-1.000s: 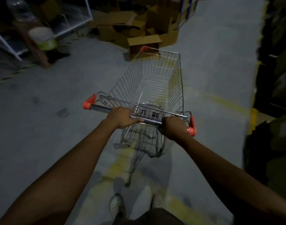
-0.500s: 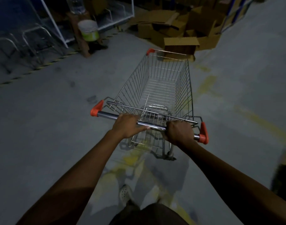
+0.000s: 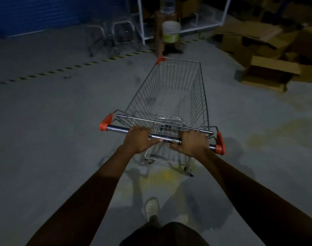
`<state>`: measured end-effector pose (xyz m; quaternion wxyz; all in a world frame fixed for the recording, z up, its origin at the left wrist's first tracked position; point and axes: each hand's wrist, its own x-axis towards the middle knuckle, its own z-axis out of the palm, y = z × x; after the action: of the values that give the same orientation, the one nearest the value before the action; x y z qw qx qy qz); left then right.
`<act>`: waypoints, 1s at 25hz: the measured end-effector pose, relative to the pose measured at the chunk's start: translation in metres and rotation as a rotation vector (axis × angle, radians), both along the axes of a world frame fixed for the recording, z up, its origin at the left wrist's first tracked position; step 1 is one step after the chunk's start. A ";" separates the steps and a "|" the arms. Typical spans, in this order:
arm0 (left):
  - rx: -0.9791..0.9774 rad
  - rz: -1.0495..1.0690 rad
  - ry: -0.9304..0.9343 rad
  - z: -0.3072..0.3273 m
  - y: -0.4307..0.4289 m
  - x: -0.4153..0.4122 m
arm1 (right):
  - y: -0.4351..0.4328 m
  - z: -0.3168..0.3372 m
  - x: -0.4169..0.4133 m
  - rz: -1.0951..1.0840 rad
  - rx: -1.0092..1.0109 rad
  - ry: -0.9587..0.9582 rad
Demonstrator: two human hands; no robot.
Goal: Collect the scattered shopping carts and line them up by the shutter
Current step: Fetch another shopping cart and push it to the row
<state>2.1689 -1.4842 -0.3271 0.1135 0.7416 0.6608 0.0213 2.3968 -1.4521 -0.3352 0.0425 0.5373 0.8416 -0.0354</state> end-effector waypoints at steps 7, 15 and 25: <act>0.037 0.136 -0.011 -0.005 -0.057 -0.127 | 0.033 -0.002 -0.123 0.376 -0.081 0.094; -0.112 0.470 0.096 0.008 -0.128 -0.263 | 0.034 0.003 -0.279 0.667 -0.179 0.117; -0.169 0.684 0.095 0.005 -0.146 -0.353 | 0.053 0.009 -0.424 0.855 -0.199 0.026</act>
<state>1.8161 -1.6306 -0.3220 0.1298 0.4655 0.8749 -0.0310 1.9732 -1.3990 -0.3259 0.0943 0.1335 0.9812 -0.1023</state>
